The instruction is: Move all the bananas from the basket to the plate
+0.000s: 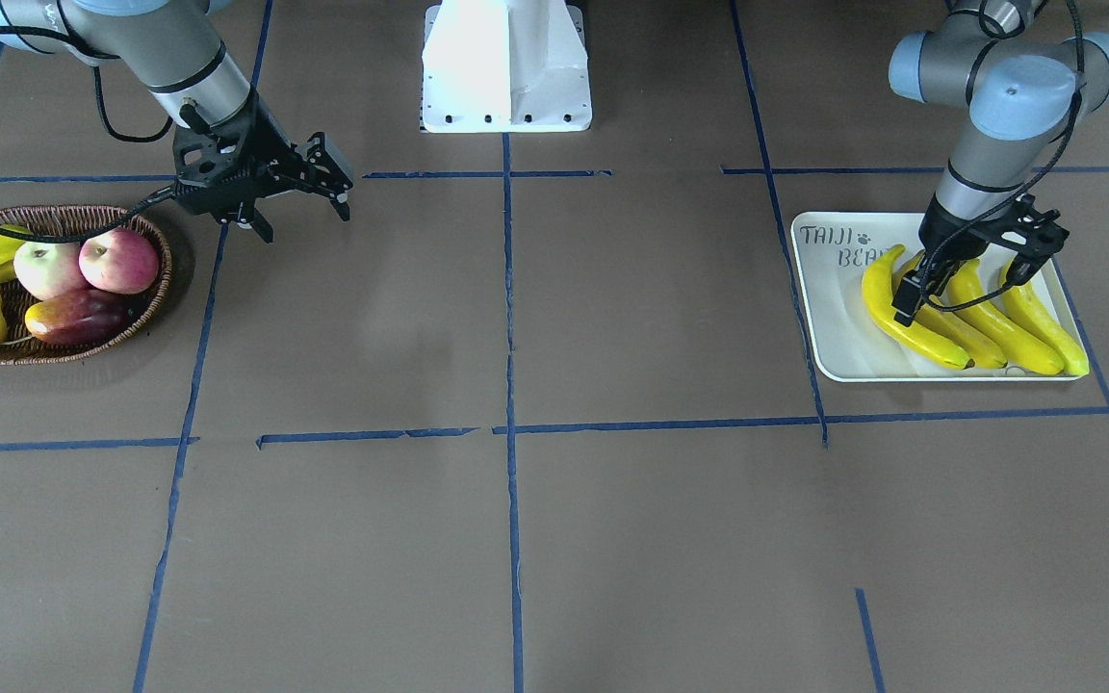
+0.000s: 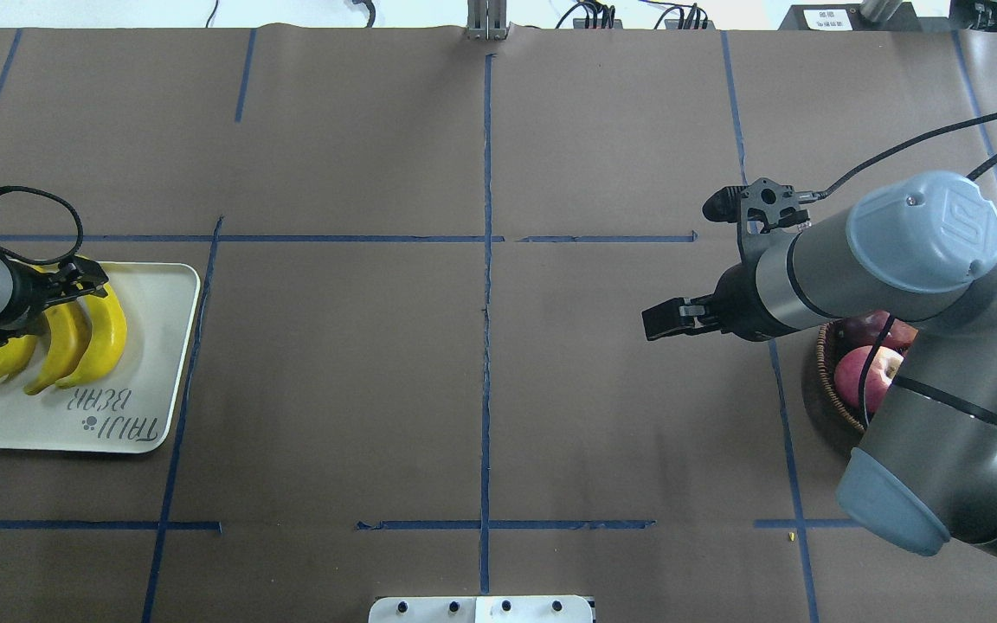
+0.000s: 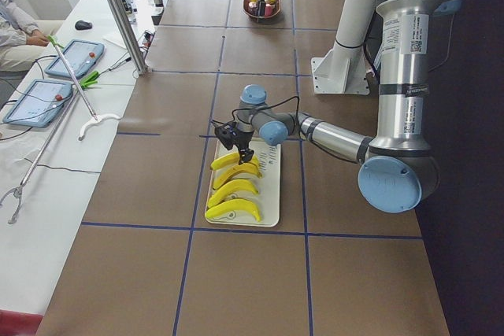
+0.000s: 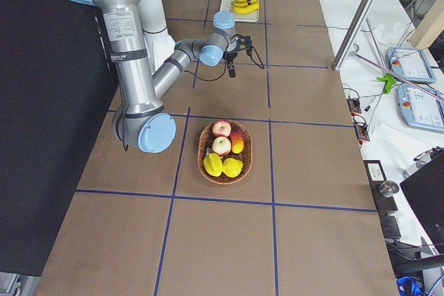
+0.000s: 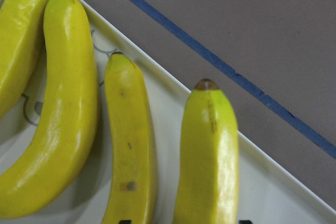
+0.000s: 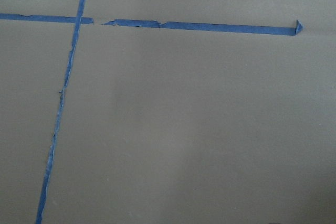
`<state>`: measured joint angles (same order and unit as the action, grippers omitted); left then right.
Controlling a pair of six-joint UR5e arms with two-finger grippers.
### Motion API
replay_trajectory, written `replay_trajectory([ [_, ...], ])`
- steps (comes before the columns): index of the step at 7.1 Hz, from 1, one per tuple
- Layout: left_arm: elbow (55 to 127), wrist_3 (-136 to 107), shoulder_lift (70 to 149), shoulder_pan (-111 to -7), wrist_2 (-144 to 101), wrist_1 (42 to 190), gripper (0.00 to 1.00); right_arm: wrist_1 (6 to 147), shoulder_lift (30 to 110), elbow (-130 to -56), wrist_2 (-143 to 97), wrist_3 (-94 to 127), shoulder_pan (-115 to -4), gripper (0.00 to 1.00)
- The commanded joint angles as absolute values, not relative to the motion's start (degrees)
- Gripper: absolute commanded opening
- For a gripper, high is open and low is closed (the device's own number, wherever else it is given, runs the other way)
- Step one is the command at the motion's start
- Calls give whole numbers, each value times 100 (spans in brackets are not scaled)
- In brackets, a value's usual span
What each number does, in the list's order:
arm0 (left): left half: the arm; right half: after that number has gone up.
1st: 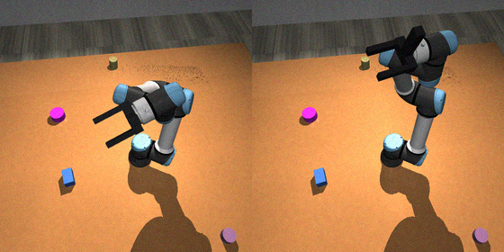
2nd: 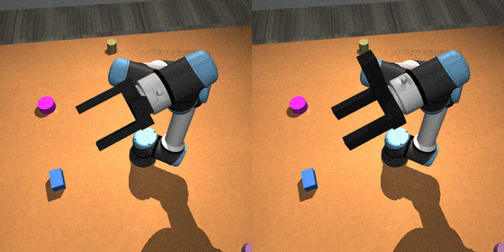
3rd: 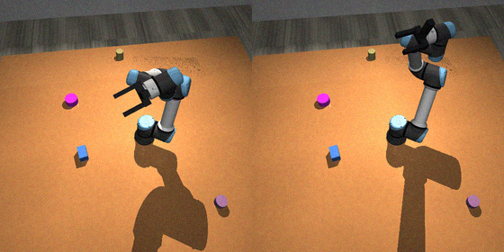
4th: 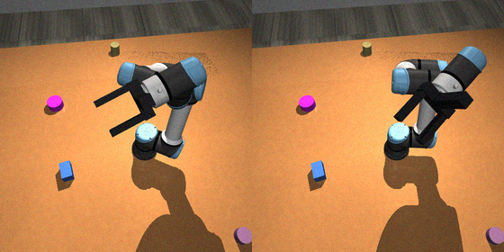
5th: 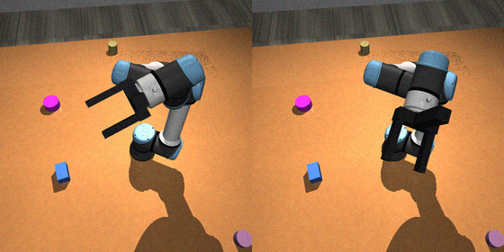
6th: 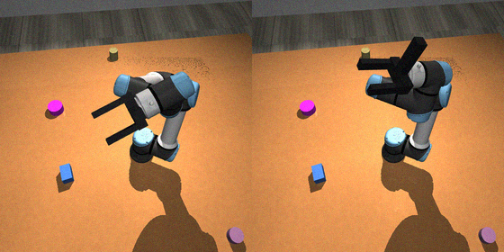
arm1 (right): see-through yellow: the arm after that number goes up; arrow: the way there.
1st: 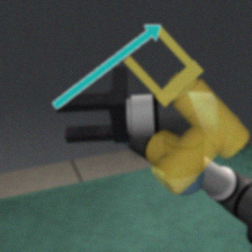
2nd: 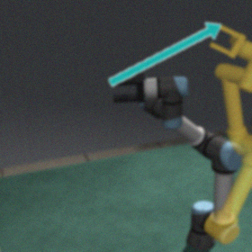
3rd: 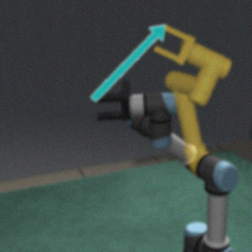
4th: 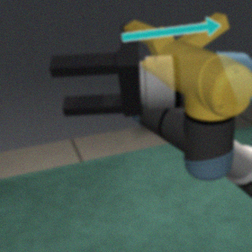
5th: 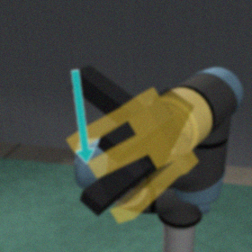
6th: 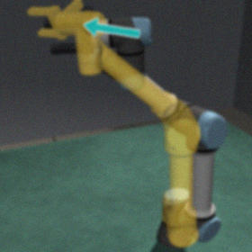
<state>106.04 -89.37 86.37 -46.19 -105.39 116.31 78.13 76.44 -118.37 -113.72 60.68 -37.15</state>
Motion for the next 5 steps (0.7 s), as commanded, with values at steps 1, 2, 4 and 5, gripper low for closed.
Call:
replay_trajectory([
  [1, 10950, -7951, 8333, -5190, -11384, 11611, 100, 7849, 7908, -11856, -11879, 5629, -4224, 100],
  [2, 11047, -6849, 8028, -5716, -11808, 11610, 100, 7857, 8232, -11856, -12161, 5033, -4593, 100],
  [4, 10926, -3996, 7665, -6919, -12669, 11506, 100, 8242, 8795, -11874, -12488, 3471, -5358, 100],
  [5, 10768, -2772, 7655, -7335, -12752, 11296, 100, 8401, 9015, -11857, -12611, 2706, -5718, 100],
])
